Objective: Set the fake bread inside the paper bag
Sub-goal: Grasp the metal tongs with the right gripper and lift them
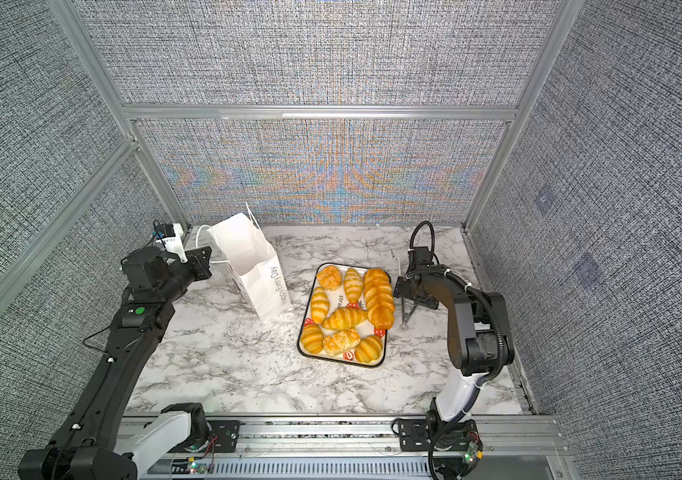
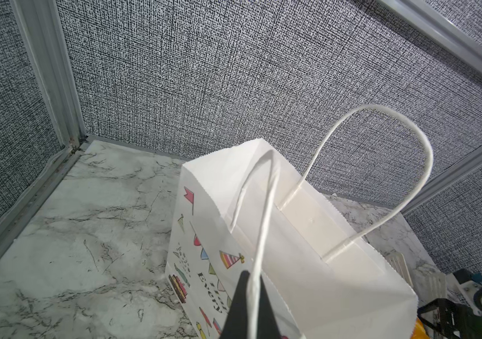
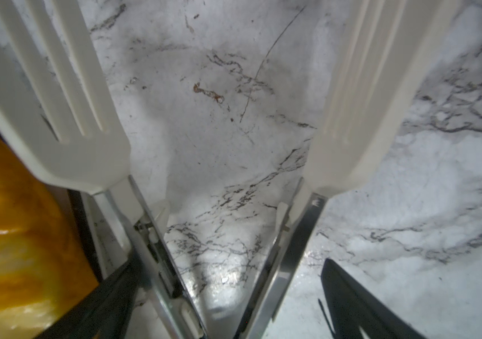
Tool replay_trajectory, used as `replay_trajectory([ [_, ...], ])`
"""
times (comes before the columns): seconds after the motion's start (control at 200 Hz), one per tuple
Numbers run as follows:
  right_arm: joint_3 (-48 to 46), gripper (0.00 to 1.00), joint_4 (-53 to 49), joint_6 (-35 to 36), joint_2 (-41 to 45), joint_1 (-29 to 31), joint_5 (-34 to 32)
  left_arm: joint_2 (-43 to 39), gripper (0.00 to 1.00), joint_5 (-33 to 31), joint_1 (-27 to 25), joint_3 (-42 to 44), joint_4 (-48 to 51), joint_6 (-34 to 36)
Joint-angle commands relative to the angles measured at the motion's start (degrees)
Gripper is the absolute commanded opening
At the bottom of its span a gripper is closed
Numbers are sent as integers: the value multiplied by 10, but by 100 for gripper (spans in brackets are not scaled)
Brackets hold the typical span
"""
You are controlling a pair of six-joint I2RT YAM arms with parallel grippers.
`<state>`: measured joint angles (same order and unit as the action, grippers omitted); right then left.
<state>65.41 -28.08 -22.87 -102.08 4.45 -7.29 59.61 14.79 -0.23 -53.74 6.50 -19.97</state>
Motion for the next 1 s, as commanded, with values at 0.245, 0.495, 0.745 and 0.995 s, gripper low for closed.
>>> replay_trajectory([
  [0.245, -1, 93, 1, -6, -1, 0, 14, 0, 0, 8, 2, 4, -18, -3],
  [0.495, 0, 90, 1, -7, -12, 3, 11, 1, 0, 11, 4, 5, -20, -5],
  [0.745, 4, 90, -3, -8, -18, 9, -7, 2, 0, 16, 5, 4, -21, -6],
  [0.995, 8, 87, -1, -10, -32, 10, -10, 2, 0, 16, 7, 6, -22, -7],
])
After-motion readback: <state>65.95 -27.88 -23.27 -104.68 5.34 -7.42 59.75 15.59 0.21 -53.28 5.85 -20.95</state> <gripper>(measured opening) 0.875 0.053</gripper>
